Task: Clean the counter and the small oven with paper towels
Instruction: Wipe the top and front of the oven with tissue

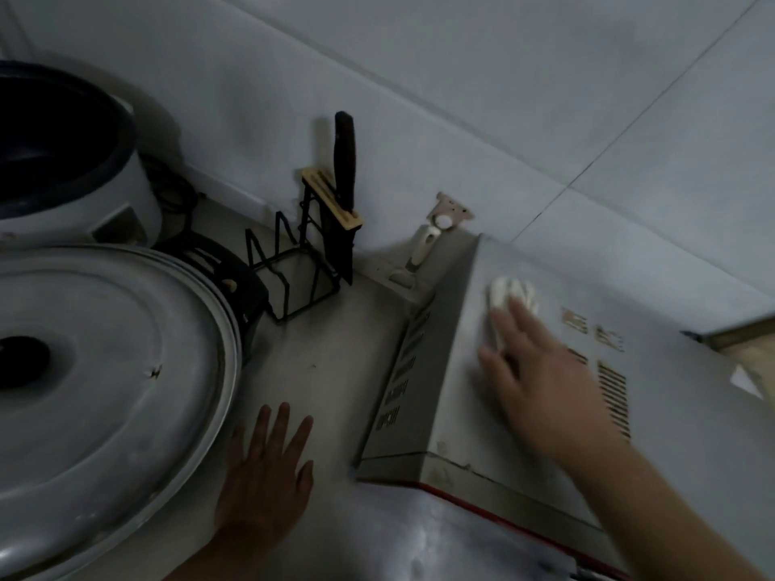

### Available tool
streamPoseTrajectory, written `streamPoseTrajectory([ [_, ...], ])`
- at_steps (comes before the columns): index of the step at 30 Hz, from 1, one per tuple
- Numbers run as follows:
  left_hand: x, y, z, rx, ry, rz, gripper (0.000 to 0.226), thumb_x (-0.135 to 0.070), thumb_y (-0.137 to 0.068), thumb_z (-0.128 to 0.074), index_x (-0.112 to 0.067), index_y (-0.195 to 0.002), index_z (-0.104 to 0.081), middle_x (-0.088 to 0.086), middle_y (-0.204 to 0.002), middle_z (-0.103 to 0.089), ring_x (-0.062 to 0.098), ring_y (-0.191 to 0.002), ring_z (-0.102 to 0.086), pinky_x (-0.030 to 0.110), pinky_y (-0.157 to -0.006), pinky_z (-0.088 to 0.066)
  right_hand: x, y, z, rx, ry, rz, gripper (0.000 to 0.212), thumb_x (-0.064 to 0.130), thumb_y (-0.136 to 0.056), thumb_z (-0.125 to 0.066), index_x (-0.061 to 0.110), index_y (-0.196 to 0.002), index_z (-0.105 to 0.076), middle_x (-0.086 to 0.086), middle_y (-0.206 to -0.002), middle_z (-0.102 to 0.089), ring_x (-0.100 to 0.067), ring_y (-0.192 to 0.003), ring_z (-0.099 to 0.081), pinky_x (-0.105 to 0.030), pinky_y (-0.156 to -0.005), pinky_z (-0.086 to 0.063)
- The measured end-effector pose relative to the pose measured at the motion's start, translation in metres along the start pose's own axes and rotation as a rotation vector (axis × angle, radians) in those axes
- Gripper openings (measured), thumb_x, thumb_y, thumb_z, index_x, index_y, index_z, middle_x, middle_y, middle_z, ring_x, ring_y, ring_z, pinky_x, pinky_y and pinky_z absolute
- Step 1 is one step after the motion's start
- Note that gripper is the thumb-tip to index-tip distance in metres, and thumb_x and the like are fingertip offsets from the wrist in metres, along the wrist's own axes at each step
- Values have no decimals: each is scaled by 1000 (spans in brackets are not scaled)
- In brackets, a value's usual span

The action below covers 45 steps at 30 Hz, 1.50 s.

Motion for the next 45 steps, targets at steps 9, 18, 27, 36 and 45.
streamPoseTrajectory([
  [9,3,0,-7,-2,-6,19,64,-51,-90,-35,-29,-148,-48,8,-160,-35,35,-147,-30,65,-110,-24,-21,0,-2,19,-14,-60,76,75,-89,-10,40,-156,-8,13,-164,2,-14,-150,-13,-33,-116,-23],
  [18,2,-1,-6,33,5,19,71,-50,-80,-44,-28,-147,-50,8,-158,-37,33,-148,-27,61,-112,-18,-40,-145,18,-27,-161,-119,50,56,-101,-29,31,-138,-52,-4,-145,-51,-28,-132,-47,-37,-104,-35],
  [27,1,-1,0,83,-11,31,71,-50,-79,-45,-29,-148,-49,8,-158,-38,35,-146,-30,62,-111,-20,27,-34,-2,59,4,205,76,65,-95,-33,33,-157,-3,12,-164,10,-12,-150,5,-28,-116,-1],
  [36,0,0,3,39,-11,11,67,-49,-84,-40,-26,-146,-51,10,-158,-38,36,-146,-31,63,-111,-21,40,51,-15,118,71,503,64,65,-97,-32,33,-152,-34,8,-163,-14,-13,-152,-8,-28,-123,-9],
  [45,2,2,2,43,-34,26,69,-47,-82,-43,-29,-148,-48,9,-159,-36,34,-147,-30,62,-112,-22,21,-143,29,151,320,401,79,72,-92,-7,27,-122,-63,-1,-136,-58,-25,-128,-50,-41,-107,-37],
])
Point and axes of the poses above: each hand's wrist, its own y-axis away from the middle knuckle, its own z-axis out of the back of the hand, x = y × z, the point moved 4 cm from there along -y, towards the middle knuckle
